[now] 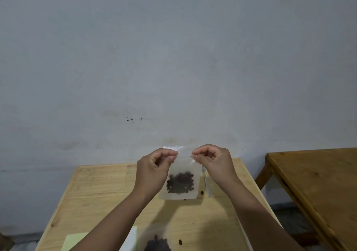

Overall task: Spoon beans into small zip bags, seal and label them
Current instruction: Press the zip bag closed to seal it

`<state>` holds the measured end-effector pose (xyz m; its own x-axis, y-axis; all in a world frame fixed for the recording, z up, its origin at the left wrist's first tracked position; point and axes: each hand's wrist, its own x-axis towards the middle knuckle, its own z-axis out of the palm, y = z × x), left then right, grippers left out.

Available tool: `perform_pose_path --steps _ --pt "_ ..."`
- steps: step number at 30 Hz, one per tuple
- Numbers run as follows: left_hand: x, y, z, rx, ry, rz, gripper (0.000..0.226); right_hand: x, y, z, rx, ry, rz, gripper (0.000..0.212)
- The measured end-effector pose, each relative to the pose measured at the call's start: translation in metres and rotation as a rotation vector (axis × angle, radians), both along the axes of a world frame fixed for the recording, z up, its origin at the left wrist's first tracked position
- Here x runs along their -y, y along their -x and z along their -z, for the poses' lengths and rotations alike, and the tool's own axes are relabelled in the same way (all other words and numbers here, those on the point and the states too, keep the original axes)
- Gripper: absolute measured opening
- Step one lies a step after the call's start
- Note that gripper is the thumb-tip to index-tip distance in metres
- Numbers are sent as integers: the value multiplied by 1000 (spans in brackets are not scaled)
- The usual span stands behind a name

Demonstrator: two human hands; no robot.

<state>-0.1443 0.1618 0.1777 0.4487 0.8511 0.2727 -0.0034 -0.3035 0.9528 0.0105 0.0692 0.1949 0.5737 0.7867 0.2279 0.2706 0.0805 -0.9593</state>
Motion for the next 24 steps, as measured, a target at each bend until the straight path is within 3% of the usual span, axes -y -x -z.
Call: perform_pose_path --steps 6,13,18,24 --pt "2 -5 0 -14 18 -4 24 -5 -3 4 -27 61 -108 15" --pt "4 -5 6 -30 65 12 11 -14 7 12 -2 100 -59 10" --pt "-4 2 14 -49 87 -34 15 -20 21 22 -103 139 -53 7" --pt "-24 24 37 -99 276 -133 8 -11 40 54 -144 234 -146 17"
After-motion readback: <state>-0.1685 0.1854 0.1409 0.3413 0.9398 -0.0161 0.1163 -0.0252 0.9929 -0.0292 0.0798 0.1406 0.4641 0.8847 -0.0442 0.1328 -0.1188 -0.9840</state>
